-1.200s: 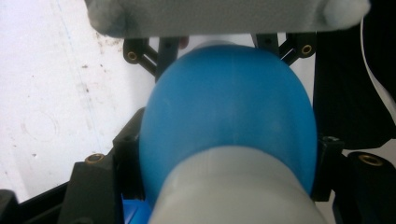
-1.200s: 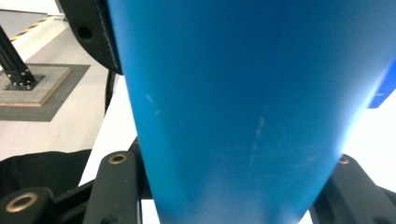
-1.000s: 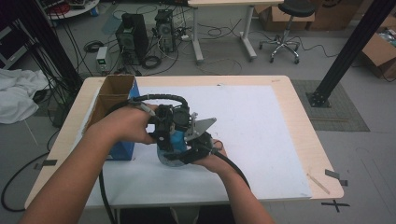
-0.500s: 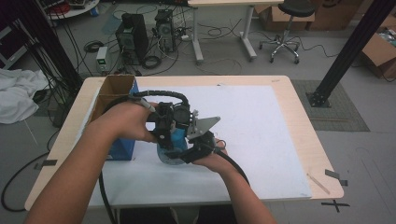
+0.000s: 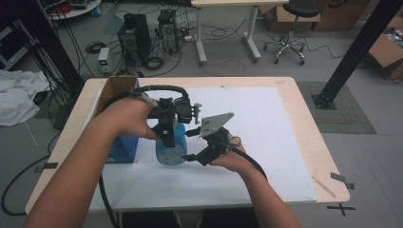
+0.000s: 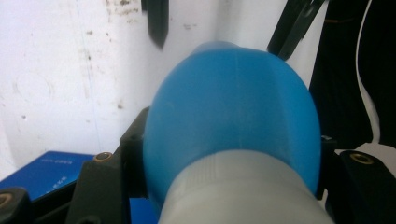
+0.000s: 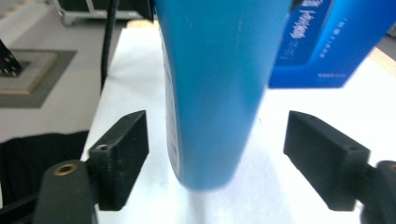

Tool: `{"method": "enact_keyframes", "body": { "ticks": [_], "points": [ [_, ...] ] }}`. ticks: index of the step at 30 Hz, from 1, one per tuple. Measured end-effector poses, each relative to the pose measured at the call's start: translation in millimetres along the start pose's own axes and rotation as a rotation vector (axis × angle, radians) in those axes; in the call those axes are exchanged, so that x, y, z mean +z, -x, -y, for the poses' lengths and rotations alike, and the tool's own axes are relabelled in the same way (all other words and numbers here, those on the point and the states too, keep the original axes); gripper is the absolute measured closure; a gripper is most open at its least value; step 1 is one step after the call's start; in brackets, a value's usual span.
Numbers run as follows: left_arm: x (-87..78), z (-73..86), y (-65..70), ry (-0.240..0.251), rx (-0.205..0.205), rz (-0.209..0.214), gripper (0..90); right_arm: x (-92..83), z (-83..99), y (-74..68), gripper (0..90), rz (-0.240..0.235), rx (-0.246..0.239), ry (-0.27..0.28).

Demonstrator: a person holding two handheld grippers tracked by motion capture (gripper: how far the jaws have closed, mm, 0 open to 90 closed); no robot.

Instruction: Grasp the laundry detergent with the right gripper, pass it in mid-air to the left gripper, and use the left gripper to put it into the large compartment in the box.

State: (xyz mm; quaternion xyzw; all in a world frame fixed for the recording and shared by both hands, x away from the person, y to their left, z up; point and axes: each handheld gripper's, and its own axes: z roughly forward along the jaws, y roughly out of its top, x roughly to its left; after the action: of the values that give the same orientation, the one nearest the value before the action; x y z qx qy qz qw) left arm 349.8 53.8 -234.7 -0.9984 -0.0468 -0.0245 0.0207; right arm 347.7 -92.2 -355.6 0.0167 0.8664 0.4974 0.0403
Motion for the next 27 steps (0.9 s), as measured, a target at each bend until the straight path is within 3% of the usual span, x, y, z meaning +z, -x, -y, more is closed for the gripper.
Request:
{"method": "enact_keyframes", "body": {
  "ticks": [2,3,4,5,10,12,13,15,20,21,22,24,26,27],
  "points": [
    [-0.9,0.4,-1.6,-0.002,-0.012,0.002,38.6,-2.0,-0.7,0.6,19.0,-0.004,0.001,-0.012],
    [-3.3,1.1,-5.0,-0.008,-0.029,0.006,38.6,-8.5,-3.3,2.4,15.9,-0.008,-0.008,-0.049],
    [-3.3,1.1,-5.0,-0.008,-0.029,0.006,38.6,-8.5,-3.3,2.4,15.9,-0.008,-0.008,-0.049],
    [-5.1,1.9,-6.5,-0.010,-0.041,0.007,38.6,-15.5,-5.7,4.3,14.3,-0.010,-0.015,-0.089],
    [-15.5,6.4,-13.3,-0.012,-0.092,0.008,38.5,-30.2,-9.3,10.3,8.1,-0.018,-0.024,-0.170],
    [-23.7,10.5,-18.3,-0.008,-0.144,0.014,38.5,-38.9,-12.1,15.0,2.5,-0.019,-0.024,-0.236],
    [-23.7,10.5,-18.3,-0.008,-0.144,0.014,38.5,-38.9,-12.1,15.0,2.5,-0.019,-0.024,-0.236],
    [-30.1,14.3,-22.6,-0.003,-0.179,0.012,38.5,-45.1,-14.6,17.1,0.0,-0.015,-0.034,-0.297],
    [-44.5,23.2,-31.6,-0.009,-0.269,0.011,38.4,-56.8,-19.2,21.1,0.0,-0.018,-0.047,-0.394],
    [-47.5,25.2,-33.5,-0.009,-0.289,0.013,38.4,-60.2,-20.6,22.8,0.0,-0.020,-0.053,-0.437],
    [-49.7,26.8,-34.9,-0.009,-0.306,0.013,38.4,-60.2,-20.6,22.8,0.0,-0.020,-0.053,-0.437],
    [-56.8,31.9,-39.0,-0.011,-0.354,0.016,38.4,-64.6,-23.1,26.7,0.0,-0.028,-0.066,-0.504],
    [-62.6,36.8,-42.6,-0.017,-0.406,0.026,38.4,-66.0,-23.7,27.9,0.0,-0.027,-0.067,-0.525],
    [-66.5,40.7,-44.7,-0.016,-0.453,0.036,38.4,-68.3,-23.8,30.6,0.0,-0.030,-0.061,-0.579]
  ]
}}
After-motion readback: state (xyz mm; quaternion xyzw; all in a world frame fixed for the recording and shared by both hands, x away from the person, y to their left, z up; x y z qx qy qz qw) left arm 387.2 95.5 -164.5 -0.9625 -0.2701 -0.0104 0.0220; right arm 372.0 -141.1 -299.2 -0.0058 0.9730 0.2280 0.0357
